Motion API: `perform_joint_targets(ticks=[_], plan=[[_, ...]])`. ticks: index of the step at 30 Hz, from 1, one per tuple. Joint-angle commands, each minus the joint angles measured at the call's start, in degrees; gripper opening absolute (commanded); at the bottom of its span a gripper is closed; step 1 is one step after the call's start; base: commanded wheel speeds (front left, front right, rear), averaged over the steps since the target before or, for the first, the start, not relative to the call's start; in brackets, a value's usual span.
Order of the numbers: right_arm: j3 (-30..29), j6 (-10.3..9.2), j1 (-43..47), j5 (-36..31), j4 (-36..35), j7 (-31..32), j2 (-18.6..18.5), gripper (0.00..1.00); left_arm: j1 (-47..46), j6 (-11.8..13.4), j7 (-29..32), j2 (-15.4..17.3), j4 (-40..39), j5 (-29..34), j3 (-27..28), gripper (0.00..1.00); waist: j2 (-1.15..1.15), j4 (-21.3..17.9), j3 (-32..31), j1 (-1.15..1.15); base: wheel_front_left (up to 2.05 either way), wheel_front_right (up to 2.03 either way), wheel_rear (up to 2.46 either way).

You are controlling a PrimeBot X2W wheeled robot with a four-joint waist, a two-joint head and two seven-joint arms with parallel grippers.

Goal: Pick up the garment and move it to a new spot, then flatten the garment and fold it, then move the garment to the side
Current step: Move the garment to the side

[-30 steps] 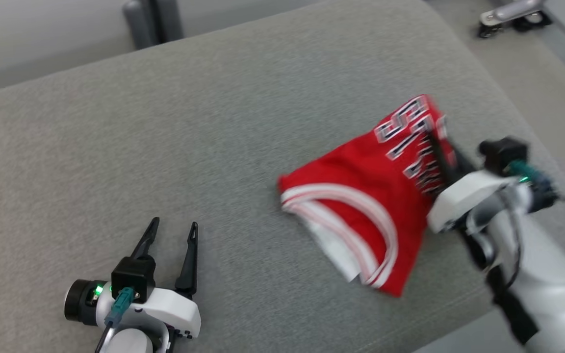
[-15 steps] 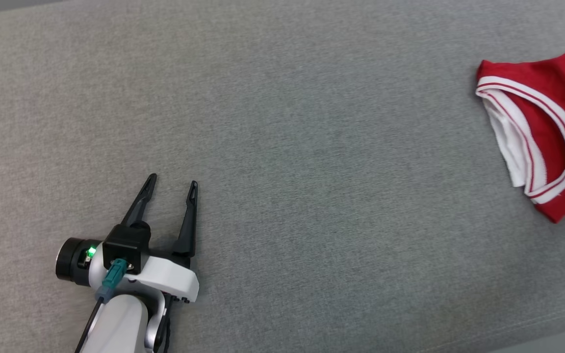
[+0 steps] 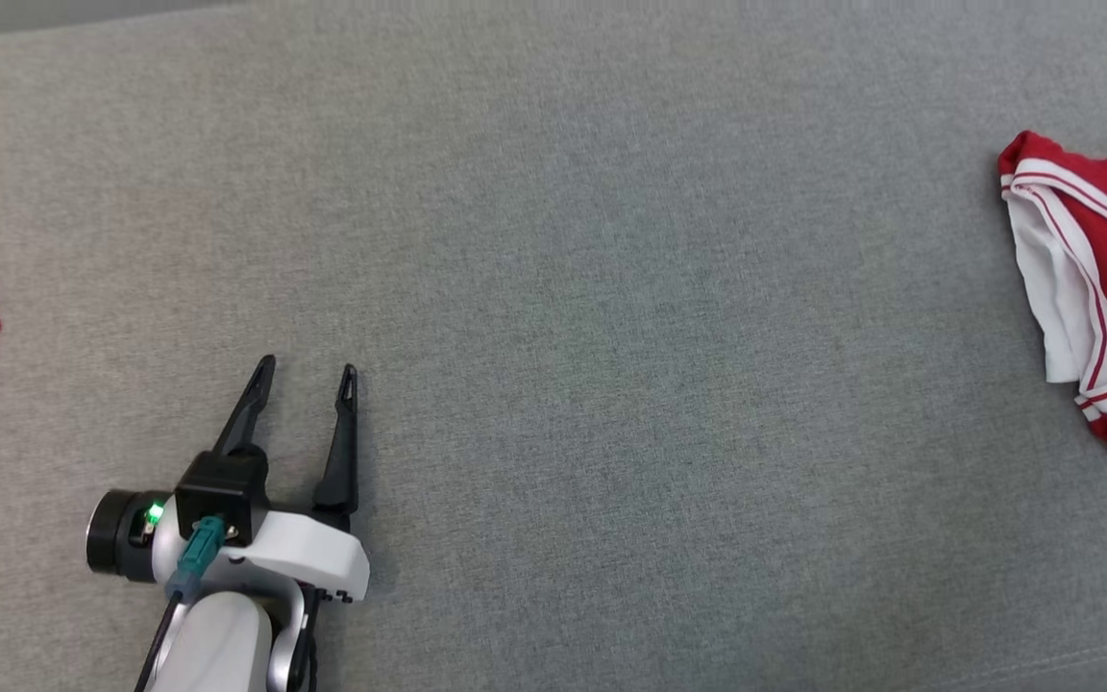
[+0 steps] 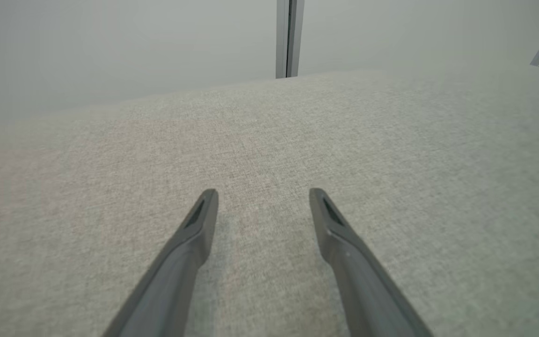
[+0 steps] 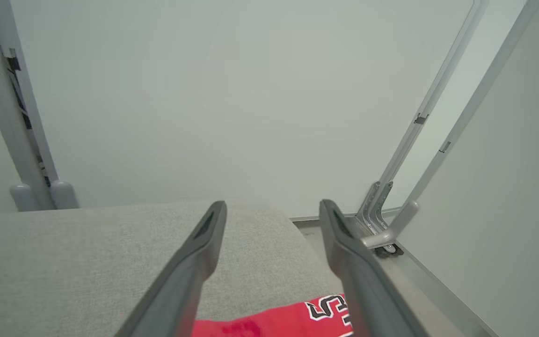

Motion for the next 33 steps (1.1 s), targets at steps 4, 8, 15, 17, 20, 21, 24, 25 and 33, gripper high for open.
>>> perform_joint_targets(ticks=[4,8,15,17,20,21,24,25,33], plan=[[4.3,-0.02,7.0,5.0,-7.8,0.0,2.8,1.0,1.5,0.4,0.0,0.1,0.2,-1.0,0.6,1.0,0.0,1.7,-3.9,0.0,0.0,0.0,0.0],[8.7,-0.02,14.9,9.2,-14.6,0.0,4.7,1.0,3.0,0.5,0.0,-0.1,0.7,-1.7,1.2,1.0,0.0,3.1,-7.2,0.0,0.0,0.0,0.0],[11.9,-0.02,27.6,14.2,-20.5,0.0,8.1,1.0,6.1,0.9,0.0,-0.2,1.5,-2.1,1.6,1.0,0.0,5.6,-12.5,0.0,0.0,0.0,0.0],[12.6,-0.02,30.4,14.4,-20.7,0.0,9.0,1.0,6.7,0.8,0.0,-0.2,1.8,-2.2,1.9,1.0,0.0,6.2,-13.7,0.0,0.0,0.0,0.0],[13.4,-0.03,34.2,14.1,-20.7,0.0,9.9,1.0,7.9,1.0,0.0,-0.3,2.2,-2.5,2.0,1.0,0.0,7.1,-15.5,0.0,0.0,0.0,0.0],[12.9,-0.03,35.2,14.1,-20.8,0.0,10.3,1.0,8.3,1.1,0.0,-0.3,2.3,-2.6,2.1,1.0,0.0,7.4,-16.1,0.0,0.0,0.0,0.0],[12.9,-0.02,38.3,13.6,-20.7,0.0,11.4,1.0,9.4,1.5,0.0,-0.3,2.6,-3.3,2.1,1.0,0.0,8.0,-17.9,0.0,0.0,0.0,0.0],[13.2,-0.02,39.2,13.6,-20.6,0.0,11.7,1.0,9.9,1.5,0.0,-0.3,2.7,-3.4,2.0,1.0,0.0,8.1,-18.5,0.0,0.0,0.0,0.0],[14.2,-0.02,42.3,12.8,-21.2,0.0,12.3,1.0,12.2,2.4,0.0,-0.3,3.9,-4.3,2.1,1.0,0.0,8.6,-22.2,0.0,0.0,0.0,0.0]])
